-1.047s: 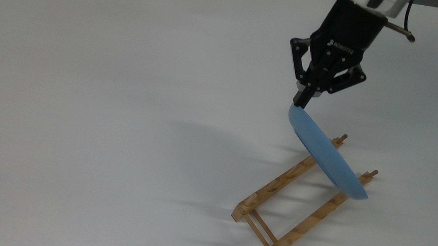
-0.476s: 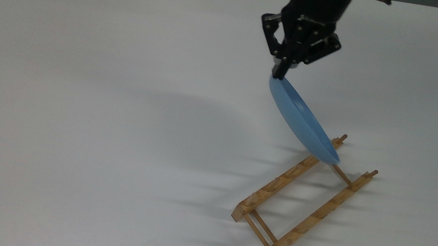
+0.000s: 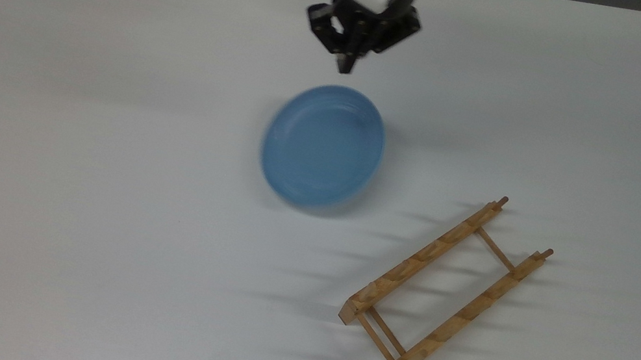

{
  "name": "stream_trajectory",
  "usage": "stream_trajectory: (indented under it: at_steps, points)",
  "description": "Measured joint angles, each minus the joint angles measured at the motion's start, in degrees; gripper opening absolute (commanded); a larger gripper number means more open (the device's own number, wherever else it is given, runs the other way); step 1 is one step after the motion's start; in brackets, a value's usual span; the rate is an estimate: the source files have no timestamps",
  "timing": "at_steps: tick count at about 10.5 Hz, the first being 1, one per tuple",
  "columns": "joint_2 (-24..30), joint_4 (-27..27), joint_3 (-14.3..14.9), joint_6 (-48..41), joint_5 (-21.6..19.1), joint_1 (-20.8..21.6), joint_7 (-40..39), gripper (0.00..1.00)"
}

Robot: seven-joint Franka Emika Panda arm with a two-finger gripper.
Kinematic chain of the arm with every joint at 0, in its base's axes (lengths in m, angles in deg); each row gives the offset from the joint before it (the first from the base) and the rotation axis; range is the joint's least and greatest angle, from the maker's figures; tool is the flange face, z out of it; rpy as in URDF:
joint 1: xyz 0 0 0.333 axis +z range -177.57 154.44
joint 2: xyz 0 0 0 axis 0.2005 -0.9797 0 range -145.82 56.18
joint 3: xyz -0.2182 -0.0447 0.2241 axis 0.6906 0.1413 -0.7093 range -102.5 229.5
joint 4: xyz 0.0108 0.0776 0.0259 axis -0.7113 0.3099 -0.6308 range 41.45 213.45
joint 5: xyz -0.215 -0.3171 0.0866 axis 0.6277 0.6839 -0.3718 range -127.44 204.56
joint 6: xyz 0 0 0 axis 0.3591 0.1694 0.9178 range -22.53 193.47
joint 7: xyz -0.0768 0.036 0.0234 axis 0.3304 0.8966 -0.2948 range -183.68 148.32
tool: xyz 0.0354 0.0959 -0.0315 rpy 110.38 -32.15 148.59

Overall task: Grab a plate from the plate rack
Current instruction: 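Lower the blue plate flat onto the table beside the rack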

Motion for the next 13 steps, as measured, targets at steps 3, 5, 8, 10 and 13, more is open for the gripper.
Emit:
stream_trajectory:
  at_steps: [3,5,8,10,13]
  points:
    - [-0.2,2.2,0.6,-2.9,-0.1,-3.6,-7.4,0.0]
    - [-1.1,4.3,0.7,-2.9,-0.1,-5.3,-8.3,0.16]
    - [-3.4,5.6,0.7,-2.9,-0.1,-6.4,-8.3,0.63]
    - [-4.4,5.8,0.8,-2.9,-0.1,-7.0,-8.2,0.99]
    - [-5.2,7.9,0.8,0.2,-0.1,-7.2,-3.3,1.0]
